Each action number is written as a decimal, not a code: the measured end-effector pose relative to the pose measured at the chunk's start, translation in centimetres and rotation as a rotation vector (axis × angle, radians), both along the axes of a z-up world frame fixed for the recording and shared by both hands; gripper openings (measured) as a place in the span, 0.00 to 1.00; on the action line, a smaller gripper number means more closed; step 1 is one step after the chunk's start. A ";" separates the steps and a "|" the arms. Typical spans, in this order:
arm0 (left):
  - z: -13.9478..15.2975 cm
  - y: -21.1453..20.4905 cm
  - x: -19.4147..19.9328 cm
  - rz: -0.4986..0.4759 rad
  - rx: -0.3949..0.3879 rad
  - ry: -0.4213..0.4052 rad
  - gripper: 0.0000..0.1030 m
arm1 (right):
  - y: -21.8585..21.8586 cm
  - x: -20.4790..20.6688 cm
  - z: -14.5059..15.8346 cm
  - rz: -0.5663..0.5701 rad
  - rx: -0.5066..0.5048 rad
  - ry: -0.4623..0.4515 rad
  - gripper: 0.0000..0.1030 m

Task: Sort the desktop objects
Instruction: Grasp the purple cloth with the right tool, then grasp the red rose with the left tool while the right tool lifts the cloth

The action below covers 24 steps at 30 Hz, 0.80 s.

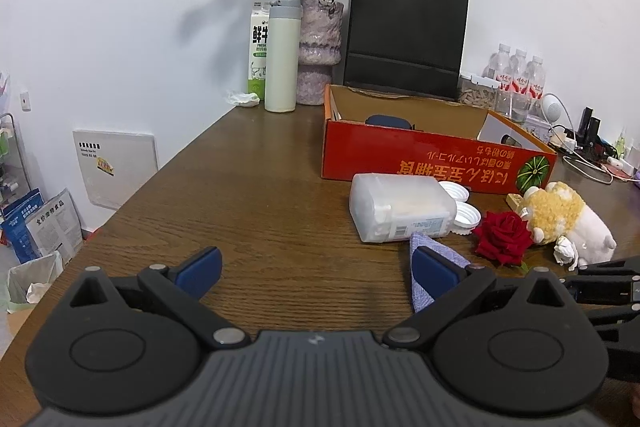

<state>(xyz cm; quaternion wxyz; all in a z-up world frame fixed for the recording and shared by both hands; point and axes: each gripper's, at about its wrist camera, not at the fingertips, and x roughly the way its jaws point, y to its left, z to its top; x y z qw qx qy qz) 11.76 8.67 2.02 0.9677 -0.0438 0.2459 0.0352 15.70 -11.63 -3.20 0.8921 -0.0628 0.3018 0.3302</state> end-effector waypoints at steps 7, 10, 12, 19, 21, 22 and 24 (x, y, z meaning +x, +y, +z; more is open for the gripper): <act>1.0 -1.1 0.2 -0.021 0.012 -0.017 1.00 | -1.6 -0.1 2.0 -0.038 0.081 -0.064 0.16; 1.4 -2.0 0.7 -0.038 0.012 -0.023 1.00 | -2.7 0.3 2.9 -0.066 0.105 -0.090 0.16; 1.6 -2.7 1.1 -0.052 0.013 -0.024 1.00 | -3.7 0.7 3.6 -0.092 0.119 -0.111 0.16; 1.8 -5.9 3.1 -0.108 0.014 -0.001 1.00 | -7.6 2.5 5.3 -0.204 0.146 -0.170 0.16; 1.6 -6.8 3.7 -0.125 0.007 0.014 1.00 | -8.9 3.0 5.7 -0.241 0.151 -0.183 0.16; 1.4 -7.3 4.0 -0.136 0.005 0.021 1.00 | -9.4 3.3 5.8 -0.257 0.152 -0.186 0.16; 1.2 -8.3 4.6 -0.152 0.005 0.035 1.00 | -10.5 3.9 5.9 -0.289 0.150 -0.192 0.16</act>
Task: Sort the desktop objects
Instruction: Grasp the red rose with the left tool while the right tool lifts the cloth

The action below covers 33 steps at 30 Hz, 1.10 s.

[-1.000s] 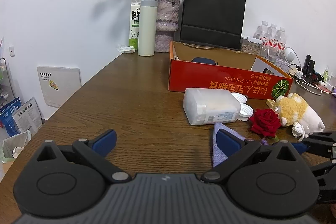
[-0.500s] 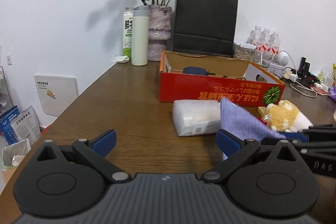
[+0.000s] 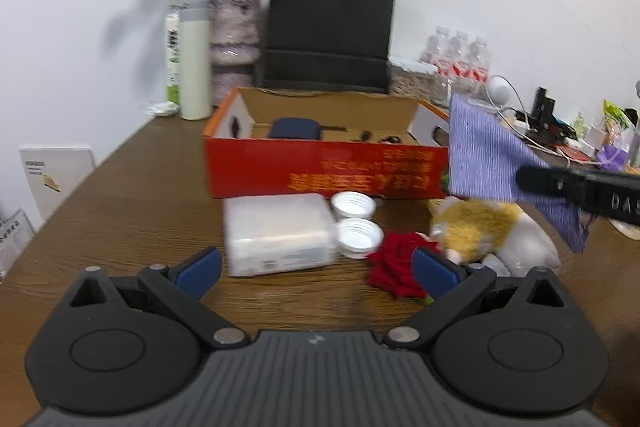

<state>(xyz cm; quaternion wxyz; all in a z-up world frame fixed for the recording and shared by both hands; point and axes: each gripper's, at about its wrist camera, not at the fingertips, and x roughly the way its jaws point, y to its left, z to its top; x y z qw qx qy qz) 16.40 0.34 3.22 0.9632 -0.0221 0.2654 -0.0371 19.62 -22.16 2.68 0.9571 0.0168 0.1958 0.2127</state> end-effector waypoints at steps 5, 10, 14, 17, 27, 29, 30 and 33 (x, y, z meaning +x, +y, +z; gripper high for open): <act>-0.6 -2.2 1.4 -0.025 0.002 0.031 1.00 | -2.0 1.4 -0.6 -0.058 0.009 0.018 0.16; -1.2 -3.4 2.3 -0.020 -0.001 0.062 1.00 | -3.2 2.2 -1.7 -0.074 0.031 0.040 0.16; -1.8 -3.8 3.4 -0.014 -0.005 0.094 1.00 | -3.6 2.6 -2.3 -0.091 0.031 0.039 0.16; -2.2 -4.1 4.1 -0.007 -0.019 0.104 1.00 | -3.7 2.5 -2.6 -0.094 0.026 0.042 0.16; -3.1 -5.0 5.5 0.003 -0.030 0.117 0.93 | -3.9 2.3 -3.1 -0.079 0.037 0.048 0.16; -3.1 -4.8 5.6 0.012 -0.047 0.116 0.88 | -3.8 2.2 -3.1 -0.075 0.035 0.048 0.16; -3.2 -4.7 5.6 0.015 -0.055 0.118 0.88 | -3.8 2.2 -3.2 -0.073 0.035 0.049 0.16; -3.3 -4.4 5.8 0.030 -0.089 0.125 0.83 | -3.7 2.1 -3.2 -0.068 0.034 0.048 0.17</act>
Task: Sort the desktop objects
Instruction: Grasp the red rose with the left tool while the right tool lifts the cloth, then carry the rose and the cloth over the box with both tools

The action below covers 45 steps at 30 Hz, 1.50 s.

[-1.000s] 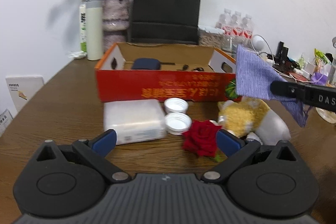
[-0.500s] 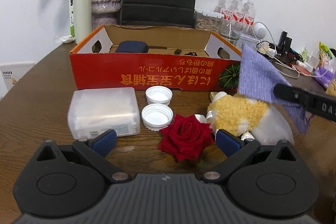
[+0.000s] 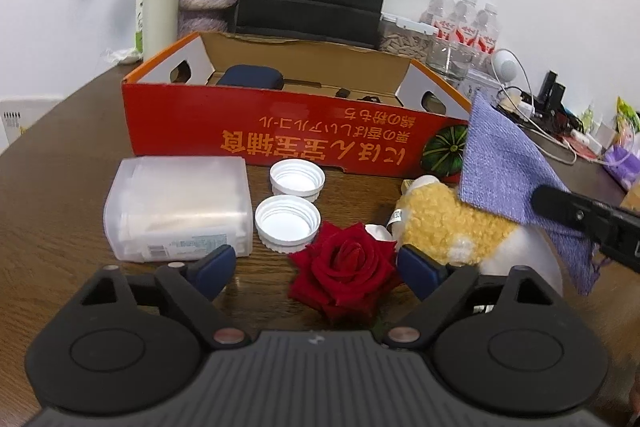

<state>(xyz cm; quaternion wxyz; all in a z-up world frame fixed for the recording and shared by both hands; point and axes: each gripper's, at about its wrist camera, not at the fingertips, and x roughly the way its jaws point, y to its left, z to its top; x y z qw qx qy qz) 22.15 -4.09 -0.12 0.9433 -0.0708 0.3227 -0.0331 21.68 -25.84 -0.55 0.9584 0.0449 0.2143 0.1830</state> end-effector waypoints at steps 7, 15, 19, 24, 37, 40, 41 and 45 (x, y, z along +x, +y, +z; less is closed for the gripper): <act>-0.3 0.0 0.1 0.000 0.002 0.016 0.38 | 0.1 -0.2 -0.1 0.007 -0.002 -0.001 0.17; 0.0 0.2 -0.5 -0.001 -0.001 -0.014 0.33 | 0.2 -0.3 -0.1 0.018 0.002 -0.010 0.17; 0.5 0.5 -0.9 0.000 -0.002 -0.026 0.33 | 0.2 -0.6 0.1 0.026 0.014 -0.026 0.17; 1.6 1.1 -1.9 -0.007 -0.011 -0.055 0.33 | 0.3 -1.2 0.8 0.040 0.031 -0.083 0.17; 9.4 2.2 -0.7 -0.034 -0.005 -0.287 0.33 | 2.4 1.2 7.4 0.051 -0.004 -0.226 0.17; 10.6 2.0 1.0 -0.042 -0.016 -0.327 0.33 | 3.3 2.9 8.6 0.044 -0.020 -0.249 0.17; 10.9 1.9 1.7 -0.045 -0.019 -0.336 0.33 | 3.6 3.4 8.9 0.039 -0.024 -0.255 0.17; 11.4 1.5 4.4 -0.049 -0.043 -0.354 0.33 | 4.7 6.4 9.7 0.031 -0.020 -0.257 0.17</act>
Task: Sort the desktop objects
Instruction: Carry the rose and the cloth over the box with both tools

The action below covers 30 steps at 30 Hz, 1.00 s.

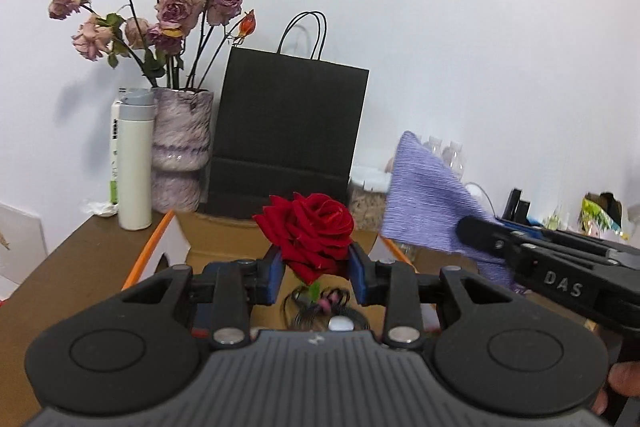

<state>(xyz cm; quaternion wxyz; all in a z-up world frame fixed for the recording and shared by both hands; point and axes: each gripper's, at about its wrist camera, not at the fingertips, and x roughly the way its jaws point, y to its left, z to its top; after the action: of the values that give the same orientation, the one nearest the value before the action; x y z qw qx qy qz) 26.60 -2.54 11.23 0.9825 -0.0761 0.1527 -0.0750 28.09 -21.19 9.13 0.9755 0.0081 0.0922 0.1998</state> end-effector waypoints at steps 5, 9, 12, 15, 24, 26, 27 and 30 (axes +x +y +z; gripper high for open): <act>-0.8 -0.2 3.9 0.016 -0.051 0.006 0.33 | 0.6 3.9 -0.5 -0.012 0.012 0.037 0.17; -1.6 -0.3 7.0 0.048 -0.053 0.031 0.33 | 0.9 7.1 -1.8 -0.015 0.005 0.102 0.17; -2.3 -0.5 9.2 0.068 -0.031 0.066 0.33 | 1.1 9.2 -2.9 -0.011 -0.002 0.161 0.17; -3.3 -0.7 10.7 0.069 -0.009 0.105 0.33 | 1.4 11.1 -4.3 -0.011 -0.026 0.221 0.17; -6.5 -1.1 13.4 0.070 0.053 0.209 0.33 | 2.4 13.6 -6.9 0.001 -0.081 0.321 0.17; -6.9 -1.1 13.6 0.074 0.063 0.223 0.33 | 2.4 13.7 -7.2 -0.003 -0.088 0.330 0.17; -7.0 -1.2 13.8 0.075 0.067 0.229 0.33 | 2.5 13.8 -7.4 -0.004 -0.091 0.338 0.17; -7.5 -1.3 13.9 0.073 0.078 0.244 0.33 | 2.6 13.8 -7.7 -0.006 -0.101 0.352 0.17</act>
<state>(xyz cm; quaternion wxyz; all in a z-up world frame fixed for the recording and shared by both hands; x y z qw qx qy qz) 40.52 -3.84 3.78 0.9609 -0.0518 0.2711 -0.0235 41.88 -18.61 1.39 0.9440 -0.0058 0.2714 0.1877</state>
